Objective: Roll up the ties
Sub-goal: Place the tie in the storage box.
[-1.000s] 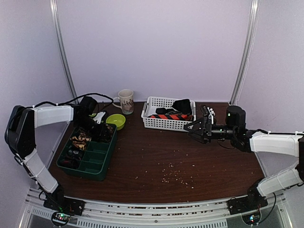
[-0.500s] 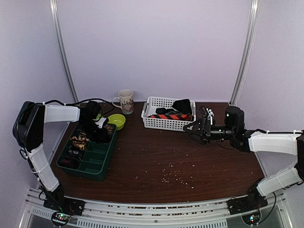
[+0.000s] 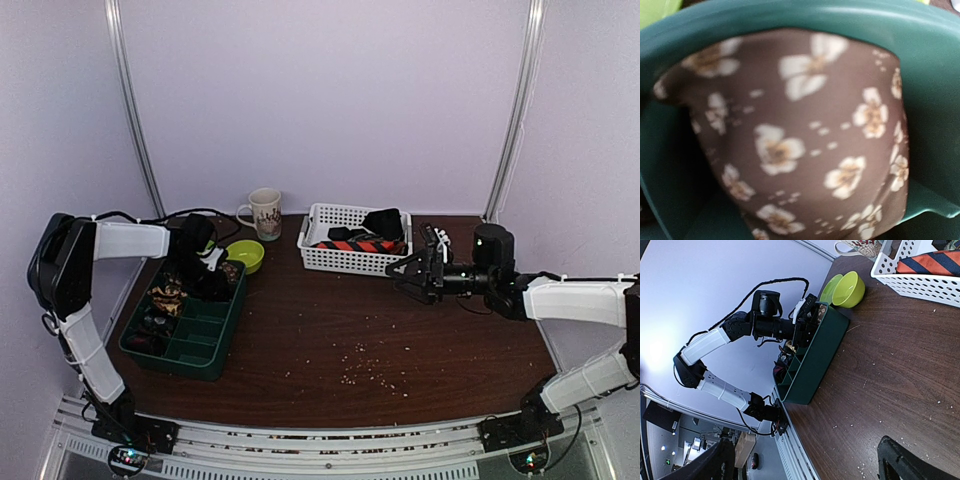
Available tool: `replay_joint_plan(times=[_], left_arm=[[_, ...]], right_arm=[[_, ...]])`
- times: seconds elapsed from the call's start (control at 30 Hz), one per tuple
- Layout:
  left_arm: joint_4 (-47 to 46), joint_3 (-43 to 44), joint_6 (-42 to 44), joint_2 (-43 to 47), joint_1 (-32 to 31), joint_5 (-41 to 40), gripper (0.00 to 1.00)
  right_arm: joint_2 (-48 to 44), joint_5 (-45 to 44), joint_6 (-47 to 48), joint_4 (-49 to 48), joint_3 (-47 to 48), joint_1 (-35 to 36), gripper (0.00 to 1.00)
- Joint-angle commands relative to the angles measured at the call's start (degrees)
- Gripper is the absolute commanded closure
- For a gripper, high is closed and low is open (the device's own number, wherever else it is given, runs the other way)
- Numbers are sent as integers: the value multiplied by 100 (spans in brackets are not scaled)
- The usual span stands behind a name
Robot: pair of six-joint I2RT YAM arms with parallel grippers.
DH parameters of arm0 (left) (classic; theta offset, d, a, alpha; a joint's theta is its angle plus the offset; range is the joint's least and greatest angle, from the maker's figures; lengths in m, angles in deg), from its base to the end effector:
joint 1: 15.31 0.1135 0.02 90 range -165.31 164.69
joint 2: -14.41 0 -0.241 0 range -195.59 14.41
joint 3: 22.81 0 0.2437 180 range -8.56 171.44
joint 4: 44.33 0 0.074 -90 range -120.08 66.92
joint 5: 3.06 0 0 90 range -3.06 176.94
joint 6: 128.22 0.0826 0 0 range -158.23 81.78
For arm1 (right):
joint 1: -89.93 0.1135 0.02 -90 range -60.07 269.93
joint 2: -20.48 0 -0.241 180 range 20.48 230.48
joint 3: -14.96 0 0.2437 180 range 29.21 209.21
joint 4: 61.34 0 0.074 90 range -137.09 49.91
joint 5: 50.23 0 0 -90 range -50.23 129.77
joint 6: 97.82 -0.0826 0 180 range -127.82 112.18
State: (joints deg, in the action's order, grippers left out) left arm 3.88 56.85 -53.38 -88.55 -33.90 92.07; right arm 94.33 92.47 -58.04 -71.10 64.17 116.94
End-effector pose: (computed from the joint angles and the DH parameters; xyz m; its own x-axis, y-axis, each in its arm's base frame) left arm 0.3270 -0.1178 0.1038 -0.9577 0.0473 -0.2839 0.0973 0.9815 -0.1648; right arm 0.2324 0.1922 0.2115 -0.8843 0.0720 -0.4614 -0.4385 0.2117 0.8734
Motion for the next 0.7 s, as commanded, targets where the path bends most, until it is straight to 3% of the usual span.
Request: replay_joint_plan(times=[0.0,0.13,0.67], left_arm=[[411,-16,-34,223,24,-588,52],[558,117,-14,328,-2,-633,43],[782,196,-110,802,-268,-728,31]], right_arm=[[9,20,-150,-270,35,-19,0],[7,3,-176,-299,20,-19,0],[77,5,-219,-396,4,-16,0]])
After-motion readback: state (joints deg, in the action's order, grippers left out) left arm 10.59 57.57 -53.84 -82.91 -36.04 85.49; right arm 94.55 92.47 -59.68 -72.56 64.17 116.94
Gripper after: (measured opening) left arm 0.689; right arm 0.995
